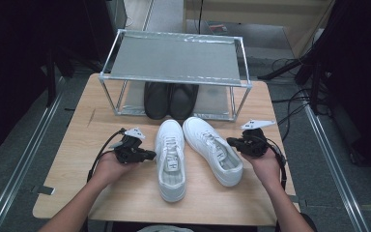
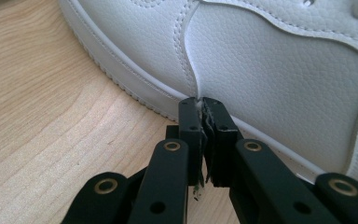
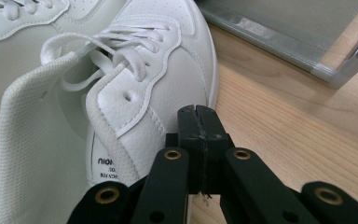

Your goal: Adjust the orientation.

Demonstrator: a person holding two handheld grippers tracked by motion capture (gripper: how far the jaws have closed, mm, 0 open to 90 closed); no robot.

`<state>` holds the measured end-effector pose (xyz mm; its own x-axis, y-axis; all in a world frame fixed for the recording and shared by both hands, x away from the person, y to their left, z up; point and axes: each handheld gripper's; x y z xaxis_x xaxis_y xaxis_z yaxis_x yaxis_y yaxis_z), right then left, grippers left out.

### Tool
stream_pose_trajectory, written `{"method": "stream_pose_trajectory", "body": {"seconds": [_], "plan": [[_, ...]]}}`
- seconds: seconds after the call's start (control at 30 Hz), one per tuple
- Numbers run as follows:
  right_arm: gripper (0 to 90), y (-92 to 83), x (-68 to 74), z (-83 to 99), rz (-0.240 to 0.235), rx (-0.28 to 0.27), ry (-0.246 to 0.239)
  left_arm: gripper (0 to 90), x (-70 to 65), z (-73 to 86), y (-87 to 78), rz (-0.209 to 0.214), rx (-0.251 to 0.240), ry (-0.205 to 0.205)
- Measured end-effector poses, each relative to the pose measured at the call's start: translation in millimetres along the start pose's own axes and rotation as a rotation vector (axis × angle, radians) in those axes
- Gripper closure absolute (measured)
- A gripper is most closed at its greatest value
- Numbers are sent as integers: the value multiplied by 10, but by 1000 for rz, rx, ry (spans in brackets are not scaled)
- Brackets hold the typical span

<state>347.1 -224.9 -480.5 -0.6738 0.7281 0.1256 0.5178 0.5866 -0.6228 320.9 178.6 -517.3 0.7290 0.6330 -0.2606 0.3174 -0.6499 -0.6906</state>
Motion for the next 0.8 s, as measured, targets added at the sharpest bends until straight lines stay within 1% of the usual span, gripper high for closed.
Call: {"method": "stream_pose_trajectory", "body": {"seconds": [0.1,0.2,0.27,0.33,0.57,0.7,0.73,0.8], "plan": [[900,1,4,-1,-1,2,2,871,-4,-2,8,3,-2,-5],[900,2,14,1,-6,3,5,872,-24,-11,31,9,-4,0],[900,7,20,-1,-8,1,-6,871,-44,-20,49,16,-1,8],[900,13,26,-1,-11,3,-3,870,-65,-24,71,27,-1,5],[900,16,35,0,-16,4,4,866,-153,-48,131,43,11,35],[900,22,26,5,-23,-2,9,864,-192,-61,157,54,20,44],[900,23,23,6,-24,-4,10,864,-207,-65,168,59,19,38],[900,23,23,8,-25,-2,17,864,-232,-74,185,69,25,46]]}}
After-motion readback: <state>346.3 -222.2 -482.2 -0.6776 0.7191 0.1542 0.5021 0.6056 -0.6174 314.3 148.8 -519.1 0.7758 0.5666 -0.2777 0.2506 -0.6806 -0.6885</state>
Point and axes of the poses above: each handheld gripper's, and its own axes: y roughly forward along the jaws, z roughly out of its underside, x roughly to its left, and after that the axes turned 5 degrees about -x, right-handed
